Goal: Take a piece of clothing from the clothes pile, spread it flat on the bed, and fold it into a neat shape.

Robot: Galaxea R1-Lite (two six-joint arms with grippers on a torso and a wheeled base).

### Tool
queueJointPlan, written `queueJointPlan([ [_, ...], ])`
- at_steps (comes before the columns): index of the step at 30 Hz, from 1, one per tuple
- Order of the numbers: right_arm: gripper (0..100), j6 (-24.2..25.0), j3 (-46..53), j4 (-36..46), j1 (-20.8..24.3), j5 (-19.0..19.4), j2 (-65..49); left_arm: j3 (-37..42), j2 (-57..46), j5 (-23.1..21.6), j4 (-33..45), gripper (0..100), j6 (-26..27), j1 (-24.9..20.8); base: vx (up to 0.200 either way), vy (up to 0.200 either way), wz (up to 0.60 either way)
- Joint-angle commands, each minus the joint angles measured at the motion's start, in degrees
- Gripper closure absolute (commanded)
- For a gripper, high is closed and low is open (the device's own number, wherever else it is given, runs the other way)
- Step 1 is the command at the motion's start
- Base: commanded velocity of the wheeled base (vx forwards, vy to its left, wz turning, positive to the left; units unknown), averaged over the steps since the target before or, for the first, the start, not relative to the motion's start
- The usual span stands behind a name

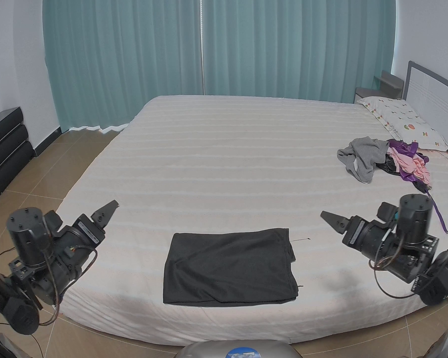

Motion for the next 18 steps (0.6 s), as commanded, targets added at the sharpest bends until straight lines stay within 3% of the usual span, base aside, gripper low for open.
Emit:
queueJointPlan([
  [1, 0, -10.0, 10.1, 0.9, 0.1, -4.4, -26.1, 2.6, -24.5, 6.8, 9.6, 0, 10.7, 0.2, 0.000, 0.000, 0.00],
  [8, 0, -19.5, 16.1, 6.5, -0.6, -6.9, -43.0, 0.0, -42.5, 9.5, 27.5, 0, 19.0, 0.5, 0.000, 0.000, 0.00],
  [9, 0, -22.4, 16.6, 9.8, -0.6, -7.9, -48.2, -1.2, -46.5, 11.9, 33.6, 0, 20.9, 0.5, 0.000, 0.000, 0.00],
  [11, 0, -23.5, 16.6, 11.6, -0.6, -8.2, -50.5, -1.6, -48.3, 12.5, 36.0, 0, 21.4, 0.5, 0.000, 0.000, 0.00],
  [16, 0, -29.2, 15.4, 30.2, -7.0, -8.5, -67.6, -5.2, -63.4, 13.4, 54.2, 0, 25.0, 2.2, 0.000, 0.000, 0.00],
  [18, 0, -30.2, 15.2, 33.1, -8.8, -8.1, -70.2, -5.6, -65.8, 13.3, 57.1, 0, 26.3, 3.1, 0.000, 0.000, 0.00],
])
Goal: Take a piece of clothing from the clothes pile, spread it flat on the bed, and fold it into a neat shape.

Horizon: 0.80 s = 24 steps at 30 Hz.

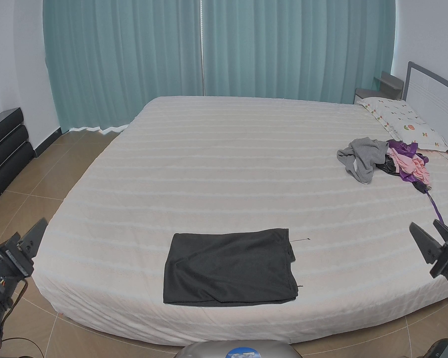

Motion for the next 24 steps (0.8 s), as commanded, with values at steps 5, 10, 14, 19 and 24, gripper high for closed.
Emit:
queueJointPlan([
  [5, 0, -9.9, -4.4, 34.9, -15.6, -0.2, -32.4, -5.2, -28.6, 2.4, 21.2, 0, 11.5, 6.8, 0.000, 0.000, 0.00],
  [10, 0, -10.5, -13.5, 57.9, -16.2, 0.6, -41.4, -5.3, -33.4, 2.4, 26.0, 0, 12.8, 12.6, 0.000, 0.000, 0.00],
  [14, 0, -10.8, -14.7, 64.3, -16.6, 0.9, -46.1, -5.3, -38.1, 2.4, 30.1, 0, 14.7, 14.3, 0.000, 0.000, 0.00],
  [19, 0, -11.8, -14.3, 65.7, -18.0, 0.1, -48.1, -5.2, -45.3, 2.4, 34.3, 0, 22.1, 15.2, 0.000, 0.000, 0.00],
  [24, 0, -12.2, -12.0, 66.2, -21.7, 1.0, -49.9, -3.7, -49.0, 2.0, 36.4, 0, 23.7, 17.0, 0.000, 0.000, 0.00],
])
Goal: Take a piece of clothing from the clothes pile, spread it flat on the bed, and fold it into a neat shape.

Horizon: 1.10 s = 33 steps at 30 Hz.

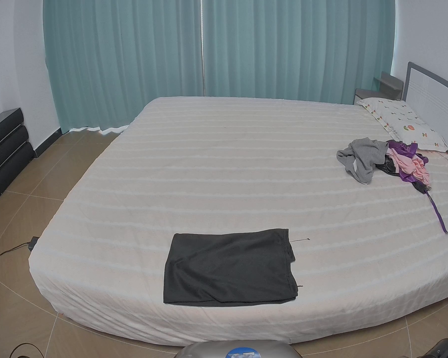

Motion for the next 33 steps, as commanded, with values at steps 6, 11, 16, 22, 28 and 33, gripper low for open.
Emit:
queueJointPlan([
  [6, 0, -3.4, 5.4, 2.3, -6.3, 1.8, -9.7, 5.0, -7.6, -0.1, 1.3, 0, 0.8, 2.4, 0.000, 0.000, 0.00],
  [11, 0, -2.2, 12.8, -10.6, -6.3, 5.3, -9.7, 14.1, -7.7, -3.0, -7.9, 0, 1.3, 2.4, 0.000, 0.000, 0.00],
  [16, 0, -3.7, 18.1, -23.7, -6.3, 11.4, -9.7, 15.8, -7.7, -7.3, -13.0, 0, 1.4, 2.4, 0.000, 0.000, 0.00],
  [22, 0, -3.7, 18.1, -21.8, -6.3, 13.0, -9.7, 15.8, -7.7, -12.4, -12.0, 0, 1.0, 2.4, 0.000, 0.000, 0.00],
  [28, 0, -3.9, 17.8, -19.2, -6.3, 12.9, -9.5, 15.8, -7.7, -14.9, -9.2, 0, 1.4, 2.4, 0.000, 0.000, 0.00],
  [33, 0, -4.1, 17.8, -19.3, -6.4, 13.2, -9.5, 15.8, -7.6, -20.4, -5.8, 0, 1.6, 2.4, 0.000, 0.000, 0.00],
])
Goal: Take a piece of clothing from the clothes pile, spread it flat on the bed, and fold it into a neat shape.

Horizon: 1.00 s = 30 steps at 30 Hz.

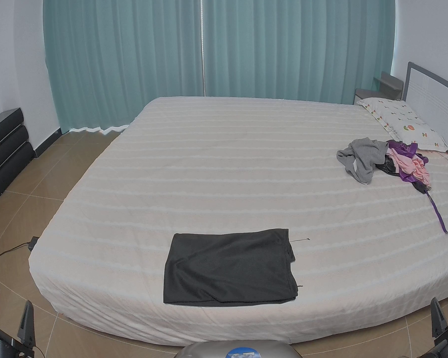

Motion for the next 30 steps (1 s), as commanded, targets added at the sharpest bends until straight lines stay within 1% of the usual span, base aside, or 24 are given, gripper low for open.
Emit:
queueJointPlan([
  [1, 0, 0.0, 0.8, -0.2, -0.1, 0.2, -0.5, 1.0, -0.2, -4.3, 1.9, 0, 0.2, 0.0, 0.000, 0.000, 0.00],
  [4, 0, 0.0, 0.8, -0.2, 0.0, 0.2, -0.5, 1.0, -0.1, -6.2, 3.3, 0, 0.6, 0.1, 0.000, 0.000, 0.00],
  [7, 0, -0.2, 1.1, -0.7, 0.0, 0.6, -0.5, 1.0, -0.1, -6.2, 3.3, 0, 0.9, 0.1, 0.000, 0.000, 0.00],
  [9, 0, -0.2, 1.1, -0.8, 0.0, 1.1, -0.5, 1.0, -0.1, -5.6, 3.3, 0, 0.2, 0.1, 0.000, 0.000, 0.00],
  [12, 0, 0.2, 1.1, -0.8, 0.0, 0.6, -0.5, 1.0, -0.3, -4.7, 3.3, 0, 0.1, 0.1, 0.000, 0.000, 0.00],
  [18, 0, -0.5, 1.1, -0.8, 0.0, 1.2, -0.5, 1.0, -0.3, -4.6, 3.3, 0, -0.1, 0.1, 0.000, 0.000, 0.00],
  [30, 0, 0.4, 1.1, -0.9, 0.1, 1.3, -0.5, 1.0, -0.3, -5.0, 3.3, 0, 0.7, 0.1, 0.000, 0.000, 0.00],
])
